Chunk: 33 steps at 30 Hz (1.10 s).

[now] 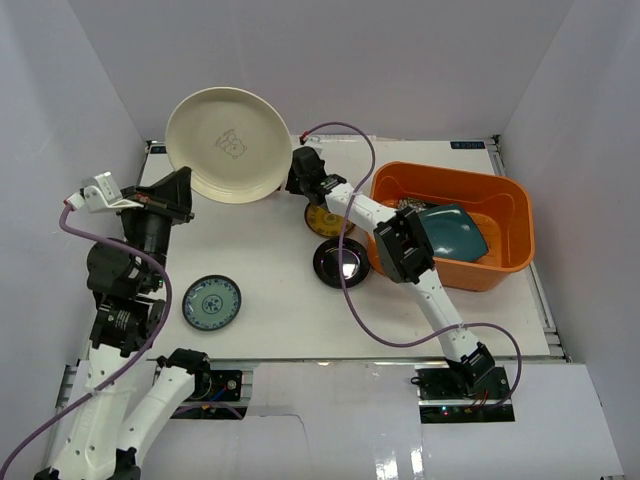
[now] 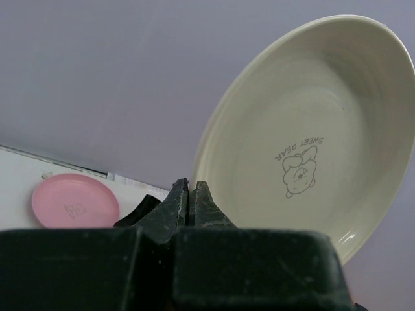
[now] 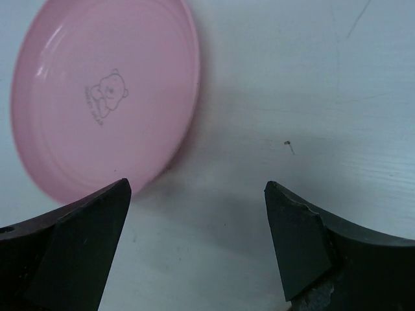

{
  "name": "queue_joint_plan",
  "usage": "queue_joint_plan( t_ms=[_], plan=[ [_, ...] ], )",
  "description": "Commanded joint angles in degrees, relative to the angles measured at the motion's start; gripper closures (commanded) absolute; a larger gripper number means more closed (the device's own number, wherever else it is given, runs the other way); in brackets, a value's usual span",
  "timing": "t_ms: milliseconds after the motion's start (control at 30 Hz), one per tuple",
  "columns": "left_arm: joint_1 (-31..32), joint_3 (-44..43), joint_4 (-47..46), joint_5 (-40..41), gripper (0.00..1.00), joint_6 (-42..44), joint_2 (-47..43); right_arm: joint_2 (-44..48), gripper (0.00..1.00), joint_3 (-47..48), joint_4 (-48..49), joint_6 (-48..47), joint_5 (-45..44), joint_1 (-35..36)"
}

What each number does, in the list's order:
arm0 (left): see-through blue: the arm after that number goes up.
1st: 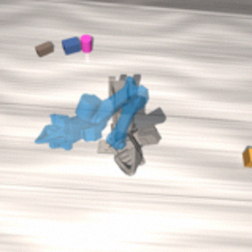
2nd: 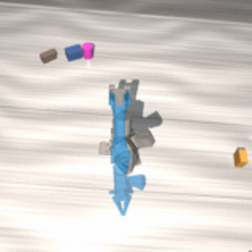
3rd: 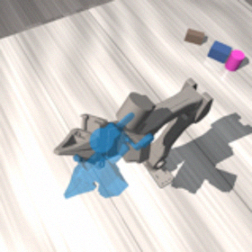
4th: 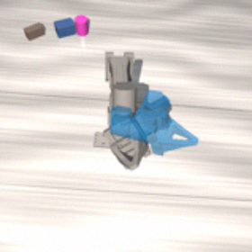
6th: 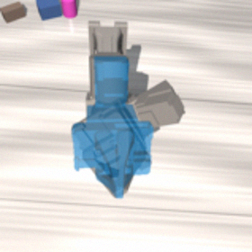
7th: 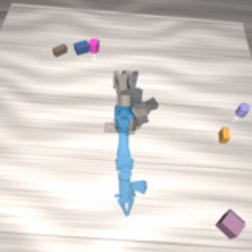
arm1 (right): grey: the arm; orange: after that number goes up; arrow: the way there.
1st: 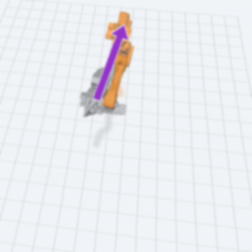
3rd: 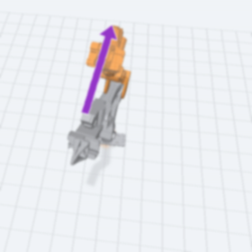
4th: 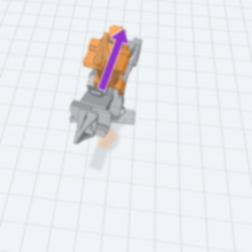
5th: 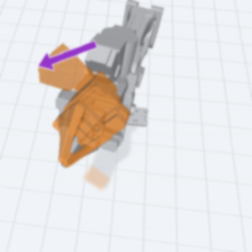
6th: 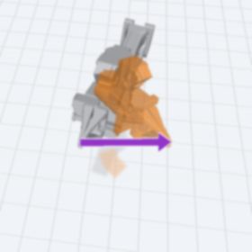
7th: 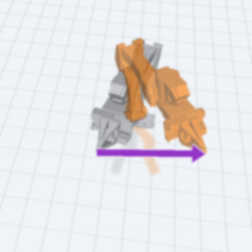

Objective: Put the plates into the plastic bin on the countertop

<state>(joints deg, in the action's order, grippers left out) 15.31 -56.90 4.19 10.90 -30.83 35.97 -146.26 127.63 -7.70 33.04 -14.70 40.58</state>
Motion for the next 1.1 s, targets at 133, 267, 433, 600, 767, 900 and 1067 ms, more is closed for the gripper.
queue_joint_plan(
  t_ms=[133, 267, 433, 600, 767, 900, 1067],
  plan=[
    [1.12, 2.67, -5.14, -4.48, 1.00, -1.16, 1.65, -7.81, 0.10, 7.72, 10.77, 7.47, -1.47, 0.82],
    [1.04, 3.20, -6.03, -5.44, 1.00, -1.69, 1.91, -10.27, 0.09, 7.71, 13.68, 10.90, -2.87, 0.82],
    [1.12, 4.17, -6.38, -5.10, 1.00, -1.60, 2.00, -12.91, 0.45, 8.07, 14.12, 12.58, -3.14, 0.91],
    [0.69, 4.87, -6.47, -4.48, 1.00, -1.43, 1.83, -11.69, 0.83, 4.21, 15.96, 12.67, -2.18, 1.96],
    [-0.19, 4.61, -6.12, -3.95, 1.00, -1.07, 0.78, -2.03, 0.92, -2.38, 20.89, 10.21, -2.70, 3.28],
    [-0.90, 3.21, -5.86, -4.39, 1.00, -0.90, -0.46, 9.65, 0.92, -9.14, 24.92, 3.28, -4.37, 6.00],
    [-1.07, 2.06, -6.38, -7.19, 1.00, -4.22, 0.32, 32.05, 0.92, -26.84, 27.39, -7.00, -7.52, 6.10]
  ],
)
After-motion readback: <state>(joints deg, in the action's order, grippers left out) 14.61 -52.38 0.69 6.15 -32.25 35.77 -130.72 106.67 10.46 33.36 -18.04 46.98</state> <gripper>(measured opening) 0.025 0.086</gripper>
